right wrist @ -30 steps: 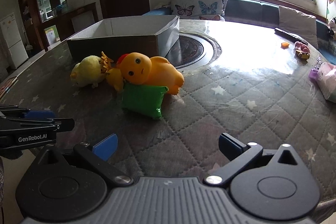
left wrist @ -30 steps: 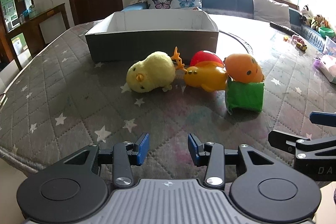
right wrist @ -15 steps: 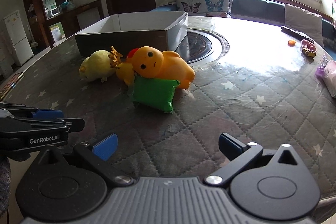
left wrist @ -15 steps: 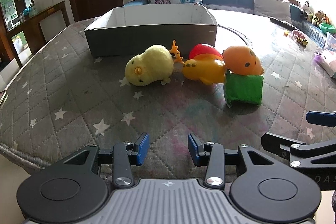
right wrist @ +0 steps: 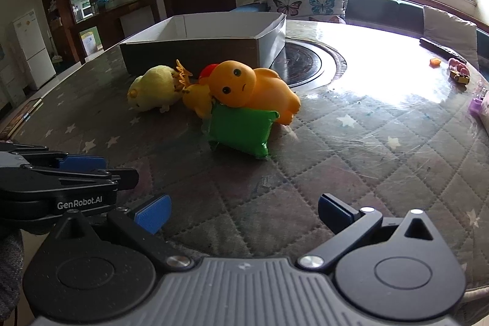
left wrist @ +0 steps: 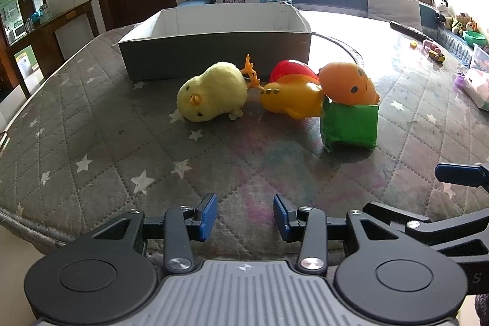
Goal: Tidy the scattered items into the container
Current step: 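Move the left tool toward the green cloth bag under the orange duck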
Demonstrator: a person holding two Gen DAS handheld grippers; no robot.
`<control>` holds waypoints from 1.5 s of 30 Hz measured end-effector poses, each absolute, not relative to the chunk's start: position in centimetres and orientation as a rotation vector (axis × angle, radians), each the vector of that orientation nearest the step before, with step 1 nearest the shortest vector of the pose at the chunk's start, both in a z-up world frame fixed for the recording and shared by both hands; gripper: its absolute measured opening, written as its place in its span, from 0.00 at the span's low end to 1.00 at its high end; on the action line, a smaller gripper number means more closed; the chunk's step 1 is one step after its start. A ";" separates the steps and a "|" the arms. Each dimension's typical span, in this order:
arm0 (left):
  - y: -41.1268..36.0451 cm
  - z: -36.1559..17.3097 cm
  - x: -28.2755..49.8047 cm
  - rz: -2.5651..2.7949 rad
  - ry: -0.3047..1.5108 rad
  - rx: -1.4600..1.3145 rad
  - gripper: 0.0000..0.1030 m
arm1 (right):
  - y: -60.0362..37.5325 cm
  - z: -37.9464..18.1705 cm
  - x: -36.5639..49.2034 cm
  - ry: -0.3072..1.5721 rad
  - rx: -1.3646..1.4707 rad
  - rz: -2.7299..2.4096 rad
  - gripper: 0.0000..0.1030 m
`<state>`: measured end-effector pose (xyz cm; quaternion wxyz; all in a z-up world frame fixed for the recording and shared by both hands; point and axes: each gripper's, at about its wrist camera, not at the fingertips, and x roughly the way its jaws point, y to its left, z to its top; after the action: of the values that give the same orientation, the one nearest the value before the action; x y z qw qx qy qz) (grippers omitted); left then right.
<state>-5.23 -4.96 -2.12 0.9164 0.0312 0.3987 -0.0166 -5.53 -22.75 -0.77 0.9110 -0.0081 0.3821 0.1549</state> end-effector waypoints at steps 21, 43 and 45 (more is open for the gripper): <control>-4.8 -2.2 -4.7 -0.024 0.835 0.054 0.42 | -22.6 -0.9 -5.2 0.795 -0.006 0.322 1.00; -4.4 -2.1 -3.9 -0.009 0.849 0.046 0.42 | -22.2 -0.8 -4.2 0.806 -0.019 0.329 1.00; -4.4 -2.0 -3.8 -0.008 0.851 0.045 0.42 | -22.1 -0.8 -4.0 0.808 -0.019 0.331 1.00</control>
<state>-3.77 -4.36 -2.05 0.9105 0.0220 0.4129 -0.0038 -3.97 -22.09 -0.81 0.9062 -0.0090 0.3912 0.1605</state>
